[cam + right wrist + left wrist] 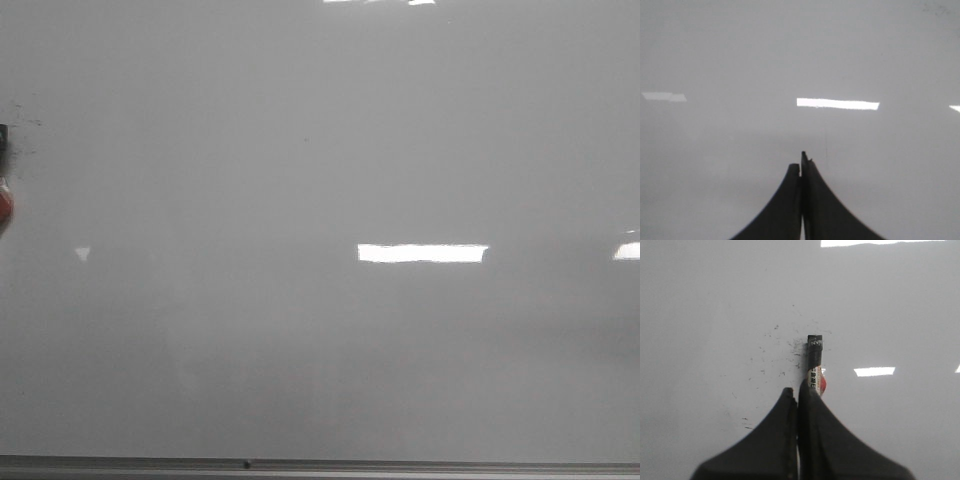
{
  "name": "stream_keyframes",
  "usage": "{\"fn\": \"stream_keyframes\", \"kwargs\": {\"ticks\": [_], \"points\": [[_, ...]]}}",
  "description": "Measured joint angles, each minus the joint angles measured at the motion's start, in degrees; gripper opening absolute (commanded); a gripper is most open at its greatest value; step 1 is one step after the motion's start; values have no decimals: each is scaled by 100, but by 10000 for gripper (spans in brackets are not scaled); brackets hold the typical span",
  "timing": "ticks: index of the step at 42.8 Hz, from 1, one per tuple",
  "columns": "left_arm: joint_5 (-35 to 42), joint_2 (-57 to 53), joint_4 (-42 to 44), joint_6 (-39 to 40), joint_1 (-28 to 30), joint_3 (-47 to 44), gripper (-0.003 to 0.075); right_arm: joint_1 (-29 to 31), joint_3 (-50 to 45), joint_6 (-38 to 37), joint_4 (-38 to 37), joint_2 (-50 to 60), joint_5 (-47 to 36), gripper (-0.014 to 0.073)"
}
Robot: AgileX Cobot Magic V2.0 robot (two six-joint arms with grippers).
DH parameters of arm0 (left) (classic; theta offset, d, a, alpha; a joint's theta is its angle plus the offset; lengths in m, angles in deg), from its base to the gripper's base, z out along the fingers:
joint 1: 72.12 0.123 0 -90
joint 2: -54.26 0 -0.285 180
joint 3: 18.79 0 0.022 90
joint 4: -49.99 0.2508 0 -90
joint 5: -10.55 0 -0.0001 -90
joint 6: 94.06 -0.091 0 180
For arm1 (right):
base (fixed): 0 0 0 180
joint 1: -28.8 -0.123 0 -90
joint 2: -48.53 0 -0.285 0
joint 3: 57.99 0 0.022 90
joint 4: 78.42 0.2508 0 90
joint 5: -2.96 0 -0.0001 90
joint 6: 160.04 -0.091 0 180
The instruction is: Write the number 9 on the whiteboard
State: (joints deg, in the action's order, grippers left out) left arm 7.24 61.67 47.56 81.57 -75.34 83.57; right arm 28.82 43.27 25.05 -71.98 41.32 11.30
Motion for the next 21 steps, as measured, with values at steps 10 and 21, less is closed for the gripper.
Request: {"fn": "stream_keyframes", "kwargs": {"ticks": [10, 21], "points": [[647, 0, -296, 0, 0, 407, -19, 0, 691, 0, 23, 0, 382, -69], [-1000, 1303, -179, 0, 0, 2057, -19, 0, 2459, 0, 23, -890, 1318, -69]]}}
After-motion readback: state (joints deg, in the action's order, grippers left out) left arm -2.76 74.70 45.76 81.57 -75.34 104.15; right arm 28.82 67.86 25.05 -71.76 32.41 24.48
